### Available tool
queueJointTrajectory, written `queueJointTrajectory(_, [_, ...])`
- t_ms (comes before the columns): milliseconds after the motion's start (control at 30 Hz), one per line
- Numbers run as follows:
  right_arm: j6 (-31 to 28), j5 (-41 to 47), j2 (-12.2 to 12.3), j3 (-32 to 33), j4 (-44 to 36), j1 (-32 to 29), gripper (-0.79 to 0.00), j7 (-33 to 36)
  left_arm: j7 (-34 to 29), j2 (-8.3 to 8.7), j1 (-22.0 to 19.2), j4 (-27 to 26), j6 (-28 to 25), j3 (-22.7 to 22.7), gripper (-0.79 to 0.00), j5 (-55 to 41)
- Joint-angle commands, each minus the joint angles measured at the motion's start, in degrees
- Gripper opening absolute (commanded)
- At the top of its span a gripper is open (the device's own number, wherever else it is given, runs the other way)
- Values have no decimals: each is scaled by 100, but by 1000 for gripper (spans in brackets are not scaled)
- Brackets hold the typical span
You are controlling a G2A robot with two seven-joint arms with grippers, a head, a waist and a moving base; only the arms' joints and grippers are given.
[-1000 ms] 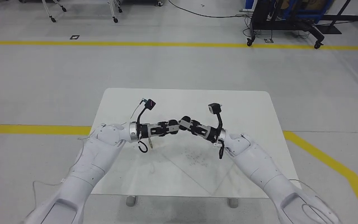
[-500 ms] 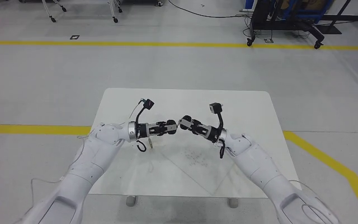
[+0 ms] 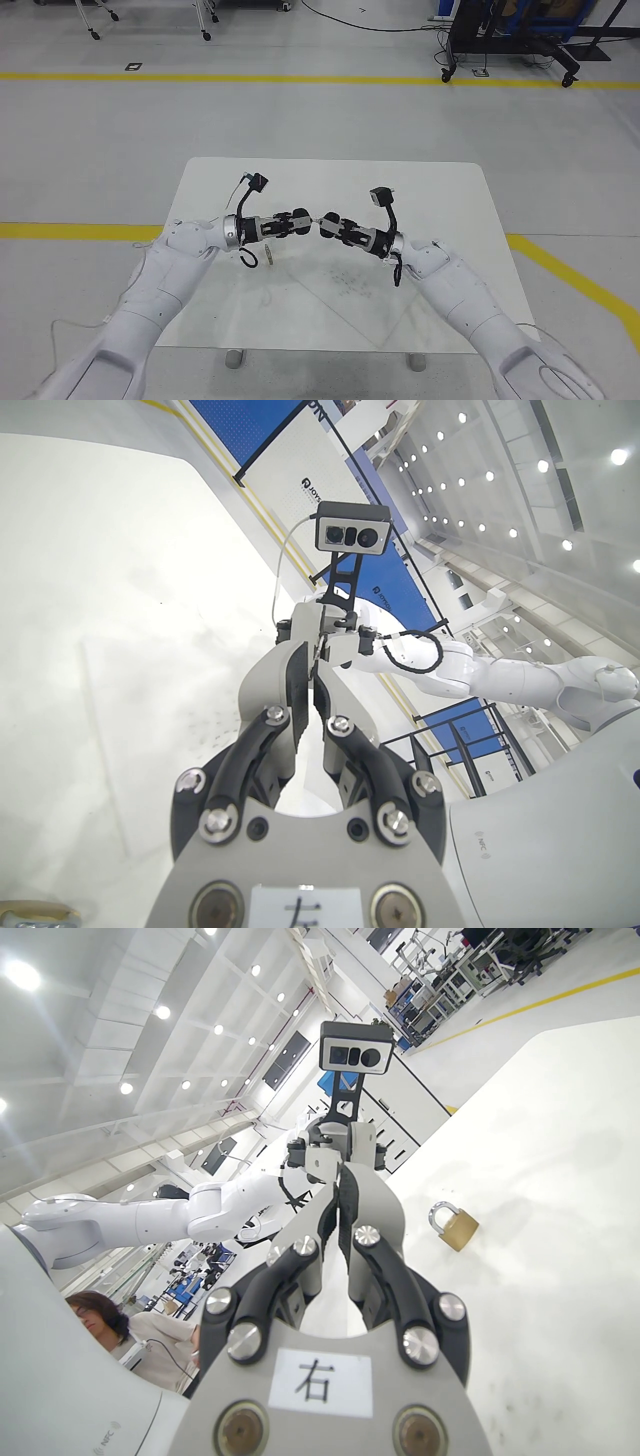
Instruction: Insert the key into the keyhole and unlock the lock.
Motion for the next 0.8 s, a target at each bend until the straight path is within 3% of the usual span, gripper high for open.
queueJointTrajectory(0, [0, 36, -7, 3, 24, 8, -785, 52, 8, 10, 10, -23, -8, -4, -785, -1])
queueJointTrajectory(267, [0, 129, -45, 6, 93, 40, -785, 224, 38, 45, 25, -70, -38, -8, -785, 40])
queueJointTrajectory(300, [0, 146, -48, 17, 90, 37, -785, 229, 74, 48, 34, -84, -74, -22, -486, 20])
queueJointTrajectory(333, [0, 162, -49, 34, 88, 35, -785, 236, 89, 51, 51, -114, -89, -19, 0, -6])
queueJointTrajectory(600, [0, 379, 24, 443, -70, -106, -785, 249, 153, 170, 52, -138, -153, -175, 0, 25])
queueJointTrajectory(700, [0, 415, 43, 532, -106, -147, -785, 231, 531, 323, -36, -225, -23, -468, 0, 1317])
queueJointTrajectory(767, [0, 415, 43, 532, -106, -147, -785, 231, 900, 448, 122, -768, 414, -663, 0, 2486])
